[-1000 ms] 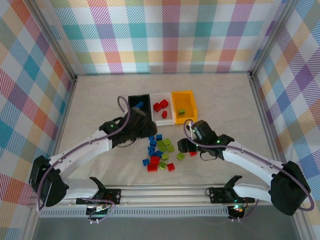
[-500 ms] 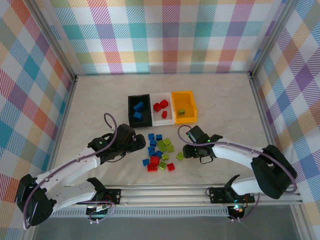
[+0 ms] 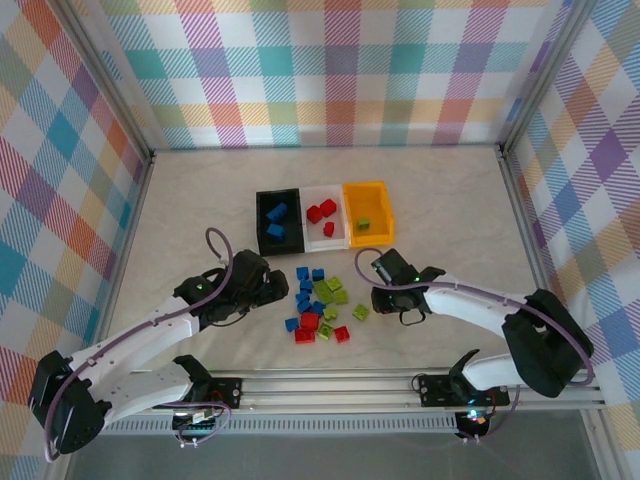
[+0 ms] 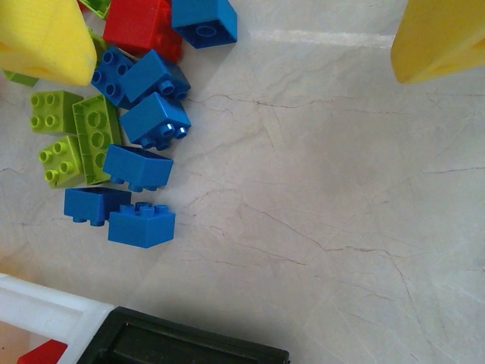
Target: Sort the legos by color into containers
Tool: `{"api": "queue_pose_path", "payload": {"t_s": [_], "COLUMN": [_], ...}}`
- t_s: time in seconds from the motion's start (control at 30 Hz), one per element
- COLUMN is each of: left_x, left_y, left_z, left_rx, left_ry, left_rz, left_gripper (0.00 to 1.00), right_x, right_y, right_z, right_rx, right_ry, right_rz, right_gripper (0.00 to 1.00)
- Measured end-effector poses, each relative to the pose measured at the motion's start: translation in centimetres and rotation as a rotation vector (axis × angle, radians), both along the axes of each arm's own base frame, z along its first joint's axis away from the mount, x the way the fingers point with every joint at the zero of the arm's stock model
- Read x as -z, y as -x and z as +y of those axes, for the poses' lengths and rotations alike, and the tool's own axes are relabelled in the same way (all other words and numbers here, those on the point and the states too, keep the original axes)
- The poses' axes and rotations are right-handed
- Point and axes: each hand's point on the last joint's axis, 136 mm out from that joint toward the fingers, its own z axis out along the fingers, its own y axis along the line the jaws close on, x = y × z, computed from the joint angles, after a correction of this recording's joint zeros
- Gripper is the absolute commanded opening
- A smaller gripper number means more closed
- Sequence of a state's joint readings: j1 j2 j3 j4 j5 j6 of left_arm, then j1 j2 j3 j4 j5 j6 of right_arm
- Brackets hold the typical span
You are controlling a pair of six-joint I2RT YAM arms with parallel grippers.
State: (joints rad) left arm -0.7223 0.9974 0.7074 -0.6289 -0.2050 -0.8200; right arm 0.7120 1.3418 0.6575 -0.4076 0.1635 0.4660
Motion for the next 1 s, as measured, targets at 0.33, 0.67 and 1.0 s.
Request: {"api": "queue_pose_path", "payload": {"t_s": [0.33, 0.67, 1.0], "left_x": [-0.1, 0.5, 0.1], "left_y": [0.3, 1.3, 1.5], "left_z": [0.6, 1.3, 1.2], "left_rx": [-0.007, -0.003, 0.004], "left_ry": [-0.002, -0.019, 0.002], "left_rz": [-0.015, 0.014, 0.004], "left_gripper": [1.00, 1.00, 1.00], "right_x": [-11.5, -7.2, -9.5], "right_y": [-10.3, -20.7, -22.8], "right_z": [10.3, 14.2, 15.0], "right_rx": [-0.118, -0.064, -0.064], "right_ry": [-0.208, -0.168, -0.203], "right_rz": [-0.224, -0.179, -0.219], "right_gripper": [0.32, 0.44, 0.68]}}
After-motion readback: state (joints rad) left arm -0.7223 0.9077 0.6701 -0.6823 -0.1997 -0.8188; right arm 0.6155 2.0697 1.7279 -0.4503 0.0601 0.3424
